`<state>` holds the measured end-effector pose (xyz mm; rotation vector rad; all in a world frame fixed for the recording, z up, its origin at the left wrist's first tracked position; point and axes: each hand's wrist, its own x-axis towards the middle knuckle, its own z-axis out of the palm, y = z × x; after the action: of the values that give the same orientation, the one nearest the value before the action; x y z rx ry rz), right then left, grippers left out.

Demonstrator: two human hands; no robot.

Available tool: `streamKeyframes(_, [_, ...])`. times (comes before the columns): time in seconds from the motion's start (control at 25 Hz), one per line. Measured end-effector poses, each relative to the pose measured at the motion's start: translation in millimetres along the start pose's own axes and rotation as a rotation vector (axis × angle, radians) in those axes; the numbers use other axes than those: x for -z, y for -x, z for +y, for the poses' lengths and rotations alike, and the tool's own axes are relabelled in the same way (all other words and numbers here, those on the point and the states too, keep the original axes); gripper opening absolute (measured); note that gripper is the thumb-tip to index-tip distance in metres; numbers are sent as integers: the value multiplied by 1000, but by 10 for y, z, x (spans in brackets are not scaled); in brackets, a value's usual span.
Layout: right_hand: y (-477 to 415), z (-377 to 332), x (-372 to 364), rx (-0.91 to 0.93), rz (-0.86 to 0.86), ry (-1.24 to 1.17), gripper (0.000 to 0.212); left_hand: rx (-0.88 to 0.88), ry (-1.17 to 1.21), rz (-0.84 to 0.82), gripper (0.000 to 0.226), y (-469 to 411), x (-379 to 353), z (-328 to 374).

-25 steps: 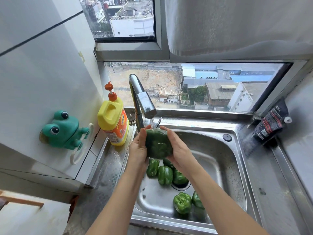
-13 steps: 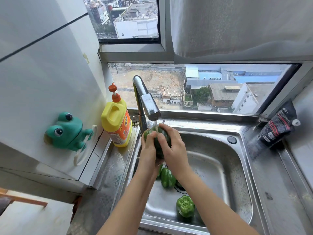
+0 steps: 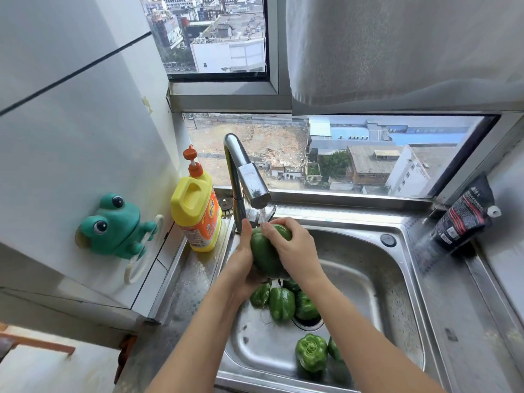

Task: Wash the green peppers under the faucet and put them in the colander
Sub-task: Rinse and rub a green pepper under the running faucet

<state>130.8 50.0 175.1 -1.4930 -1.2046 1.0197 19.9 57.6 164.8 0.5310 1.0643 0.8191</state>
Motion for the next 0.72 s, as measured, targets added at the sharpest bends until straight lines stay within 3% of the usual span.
streamKeyframes(0.12, [-9,-24,-3,-126,41,-239,37,-91,-38,-100,64,30,13,34])
streamKeyframes(0.28, [-35,-18,30,-301,56,-480,43,-185,-9,-76,27,86,-62,-92])
streamKeyframes(0.36, [-17,-16,39,-360,74,-605,39,-208,3,-118,31,108,-37,-100])
streamKeyframes(0.44, [-1,16,12,-338,86,-638,37,-192,-78,-127,35,102,-41,-12])
streamKeyframes(0.6, [-7,49,-11,-185,98,-535,34,-143,-320,39,37,105,-139,134])
streamKeyframes(0.72, [-16,6,31,-7,109,-391,27,2,-276,-55,48,125,-115,185])
